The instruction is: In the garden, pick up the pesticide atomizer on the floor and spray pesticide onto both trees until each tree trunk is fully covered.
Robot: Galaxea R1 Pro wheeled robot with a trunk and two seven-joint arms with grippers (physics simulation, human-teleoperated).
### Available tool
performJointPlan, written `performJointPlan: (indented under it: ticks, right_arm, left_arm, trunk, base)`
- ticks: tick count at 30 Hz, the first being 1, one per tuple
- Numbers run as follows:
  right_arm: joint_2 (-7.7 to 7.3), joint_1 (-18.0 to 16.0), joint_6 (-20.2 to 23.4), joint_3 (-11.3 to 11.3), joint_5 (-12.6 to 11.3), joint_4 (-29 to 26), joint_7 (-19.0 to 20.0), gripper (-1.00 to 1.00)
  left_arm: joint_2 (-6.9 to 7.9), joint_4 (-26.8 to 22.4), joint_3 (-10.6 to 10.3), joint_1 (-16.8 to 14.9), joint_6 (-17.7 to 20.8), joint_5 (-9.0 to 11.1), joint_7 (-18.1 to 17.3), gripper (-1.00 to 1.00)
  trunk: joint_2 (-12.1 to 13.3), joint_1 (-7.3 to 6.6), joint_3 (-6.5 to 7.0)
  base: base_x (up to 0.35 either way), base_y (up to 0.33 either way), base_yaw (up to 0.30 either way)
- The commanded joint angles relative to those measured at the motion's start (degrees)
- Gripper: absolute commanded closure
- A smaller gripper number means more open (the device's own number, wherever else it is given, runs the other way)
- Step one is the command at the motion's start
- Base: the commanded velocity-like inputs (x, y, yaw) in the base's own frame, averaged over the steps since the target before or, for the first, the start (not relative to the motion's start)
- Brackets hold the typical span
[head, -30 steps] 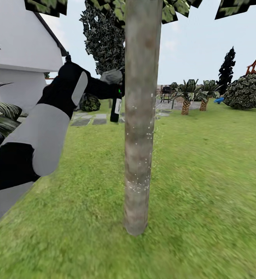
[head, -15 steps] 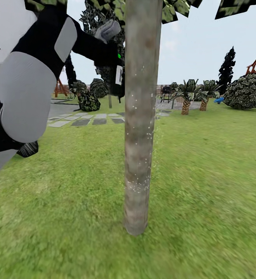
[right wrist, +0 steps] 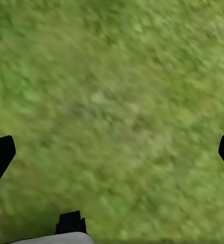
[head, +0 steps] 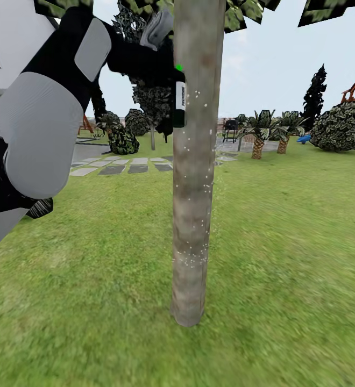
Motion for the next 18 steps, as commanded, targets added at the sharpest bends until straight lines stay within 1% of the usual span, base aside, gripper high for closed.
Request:
performJointPlan:
  ticks: [1, 2, 3, 4, 6, 8, 10, 14, 17, 18]
  right_arm:
    - [0.0, 0.0, 0.0, 0.0, 0.0, 0.0, 0.01, -1.0]
    - [0.0, 0.0, 0.0, 0.0, 0.01, 0.0, 0.01, -1.0]
    - [0.0, 0.0, 0.0, 0.0, 0.0, 0.0, 0.0, -1.0]
    - [0.0, 0.0, 0.0, 0.0, -0.01, 0.0, 0.0, -1.0]
    - [0.0, 0.0, 0.0, 0.0, 0.0, 0.0, 0.0, -1.0]
    - [0.0, 0.0, 0.0, 0.0, -0.02, 0.0, 0.0, -1.0]
    - [0.0, 0.0, 0.0, 0.0, -0.02, 0.0, 0.0, -1.0]
    - [0.0, 0.0, 0.0, 0.0, -0.01, 0.0, 0.0, -1.0]
    - [0.0, 0.0, 0.0, 0.0, -0.02, 0.0, 0.0, -1.0]
    - [0.0, 0.0, 0.0, 0.0, -0.02, 0.0, 0.0, -1.0]
  left_arm:
    - [0.0, 0.0, 0.09, 0.0, 0.06, -1.45, 1.08, 1.0]
    - [0.0, 0.0, 0.12, 0.0, 0.08, -3.1, 2.99, 1.0]
    - [0.0, 0.0, 0.22, 0.0, 0.11, -4.97, 8.04, 1.0]
    - [0.0, 0.0, 0.34, 0.0, 0.12, -5.63, 11.38, 1.0]
    - [0.0, 0.0, 0.43, 0.0, 0.13, -6.05, 13.86, 1.0]
    - [0.0, 0.0, 0.53, 0.0, 0.13, -6.26, 15.12, 1.0]
    - [0.92, 0.0, 0.56, 0.0, 0.12, -6.31, 15.42, 1.0]
    - [2.21, 0.01, 0.57, 0.0, 0.13, -6.34, 15.55, 1.0]
    - [2.69, 0.18, 0.68, 0.0, 0.19, -6.29, 15.45, 1.0]
    - [2.55, 1.65, 0.6, 0.0, 0.21, -6.14, 15.22, 1.0]
  trunk:
    - [0.0, 0.0, 0.0]
    - [0.0, 0.0, 0.0]
    - [0.0, 0.0, 0.0]
    - [0.0, 0.0, 0.0]
    - [0.0, 0.0, 0.0]
    - [0.0, 0.0, 0.0]
    - [0.0, 0.0, 0.0]
    - [0.0, 0.0, 0.0]
    - [0.0, 0.0, 0.0]
    - [0.0, 0.0, 0.0]
  base:
    - [0.0, 0.0, 0.0]
    - [0.0, 0.0, 0.0]
    - [0.0, 0.0, 0.0]
    - [0.0, 0.0, 0.0]
    - [0.0, 0.0, 0.0]
    - [0.0, 0.0, 0.0]
    - [0.0, 0.0, 0.0]
    - [0.0, 0.0, 0.0]
    - [0.0, 0.0, 0.0]
    - [0.0, 0.0, 0.0]
